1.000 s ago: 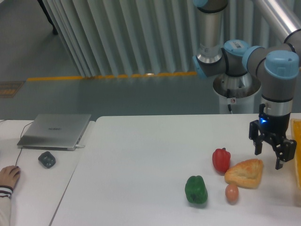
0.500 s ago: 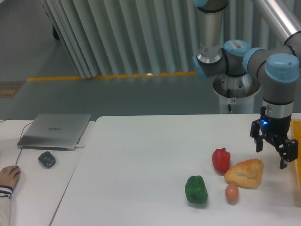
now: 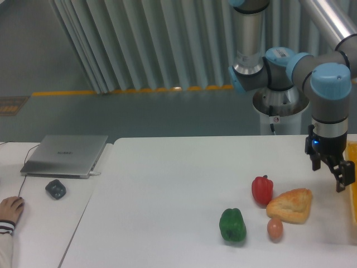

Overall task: Place the triangular bread on the table
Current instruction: 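Raise the open gripper away from the bread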

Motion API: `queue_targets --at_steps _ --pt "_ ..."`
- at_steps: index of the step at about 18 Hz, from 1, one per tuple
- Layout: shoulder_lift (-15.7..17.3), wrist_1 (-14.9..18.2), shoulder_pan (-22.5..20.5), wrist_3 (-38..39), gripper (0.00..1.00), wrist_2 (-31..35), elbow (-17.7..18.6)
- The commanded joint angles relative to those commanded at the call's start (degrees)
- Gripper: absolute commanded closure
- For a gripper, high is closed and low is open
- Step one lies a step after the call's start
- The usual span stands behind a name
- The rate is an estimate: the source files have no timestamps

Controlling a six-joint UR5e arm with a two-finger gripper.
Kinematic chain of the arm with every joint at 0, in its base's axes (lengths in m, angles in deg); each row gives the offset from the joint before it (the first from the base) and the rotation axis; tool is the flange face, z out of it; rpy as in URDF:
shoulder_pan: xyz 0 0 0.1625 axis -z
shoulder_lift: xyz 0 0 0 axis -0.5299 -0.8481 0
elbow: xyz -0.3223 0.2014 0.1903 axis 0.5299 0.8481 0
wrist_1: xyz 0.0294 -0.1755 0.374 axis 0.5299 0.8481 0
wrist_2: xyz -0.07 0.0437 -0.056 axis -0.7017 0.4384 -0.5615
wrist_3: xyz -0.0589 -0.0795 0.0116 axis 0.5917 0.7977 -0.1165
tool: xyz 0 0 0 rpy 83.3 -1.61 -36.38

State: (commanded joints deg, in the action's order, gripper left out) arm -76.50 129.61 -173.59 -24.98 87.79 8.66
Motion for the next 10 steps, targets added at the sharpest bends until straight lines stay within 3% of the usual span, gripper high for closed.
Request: queue_targets --at_steps 10 --pt "0.4 -0.4 1.8 -1.8 0.00 1.9 -0.4"
